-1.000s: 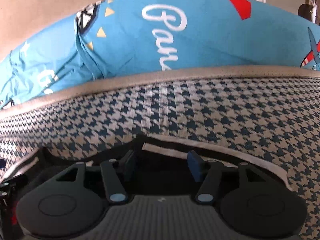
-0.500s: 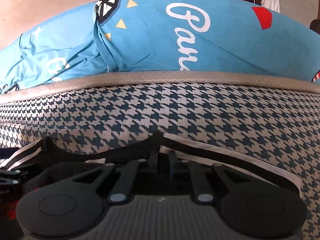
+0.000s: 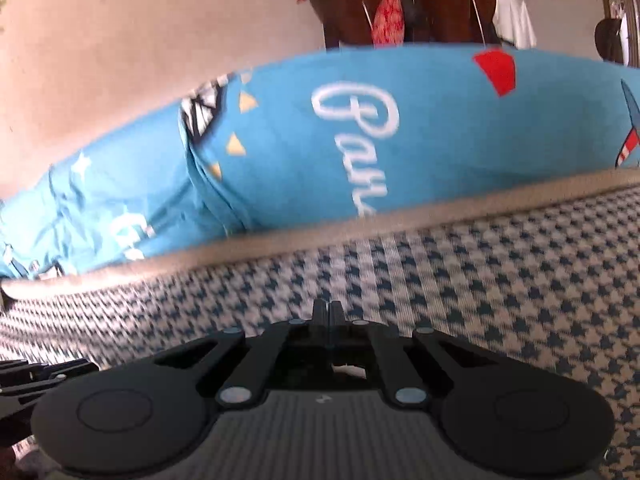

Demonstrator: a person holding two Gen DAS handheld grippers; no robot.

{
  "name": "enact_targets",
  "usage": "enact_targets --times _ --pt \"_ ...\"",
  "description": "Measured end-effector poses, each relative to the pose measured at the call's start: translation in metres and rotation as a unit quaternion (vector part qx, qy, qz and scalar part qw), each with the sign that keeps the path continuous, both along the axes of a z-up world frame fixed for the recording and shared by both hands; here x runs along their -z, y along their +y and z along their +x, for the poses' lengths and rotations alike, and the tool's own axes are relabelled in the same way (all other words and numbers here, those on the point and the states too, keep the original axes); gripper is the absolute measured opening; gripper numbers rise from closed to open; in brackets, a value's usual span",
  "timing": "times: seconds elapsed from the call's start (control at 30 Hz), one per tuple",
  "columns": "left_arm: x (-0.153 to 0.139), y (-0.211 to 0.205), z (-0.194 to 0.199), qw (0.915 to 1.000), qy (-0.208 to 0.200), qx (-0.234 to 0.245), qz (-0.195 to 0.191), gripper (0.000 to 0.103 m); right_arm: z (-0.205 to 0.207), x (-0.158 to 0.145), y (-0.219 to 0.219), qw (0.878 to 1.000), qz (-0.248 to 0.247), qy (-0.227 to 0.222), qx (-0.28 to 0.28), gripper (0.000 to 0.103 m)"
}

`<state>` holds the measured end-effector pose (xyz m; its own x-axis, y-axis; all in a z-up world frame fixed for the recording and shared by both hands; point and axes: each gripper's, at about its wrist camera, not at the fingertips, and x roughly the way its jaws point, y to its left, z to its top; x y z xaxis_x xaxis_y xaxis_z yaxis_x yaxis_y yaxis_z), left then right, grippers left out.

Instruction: Fold clothes

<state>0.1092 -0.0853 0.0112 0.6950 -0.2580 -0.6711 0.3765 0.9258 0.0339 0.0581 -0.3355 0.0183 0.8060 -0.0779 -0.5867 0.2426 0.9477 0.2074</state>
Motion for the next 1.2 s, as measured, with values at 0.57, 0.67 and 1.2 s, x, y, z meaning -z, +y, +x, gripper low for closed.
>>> enact_targets --times 0.57,0.67,1.2 --pt "0.027 -0.014 0.01 0.9959 0.06 0.061 0.028 0.079 0.019 0.035 -0.007 0.994 -0.004 0.105 -0.043 0.067" --pt "0.036 -0.021 0.008 0.9937 0.068 0.079 0.041 0.077 0.021 0.039 0.01 0.99 -0.057 0.111 -0.061 0.067" --pt "-0.01 -0.037 -0.007 0.9954 -0.08 0.03 0.042 0.016 0.013 -0.006 0.008 0.999 -0.028 -0.037 -0.021 0.009"
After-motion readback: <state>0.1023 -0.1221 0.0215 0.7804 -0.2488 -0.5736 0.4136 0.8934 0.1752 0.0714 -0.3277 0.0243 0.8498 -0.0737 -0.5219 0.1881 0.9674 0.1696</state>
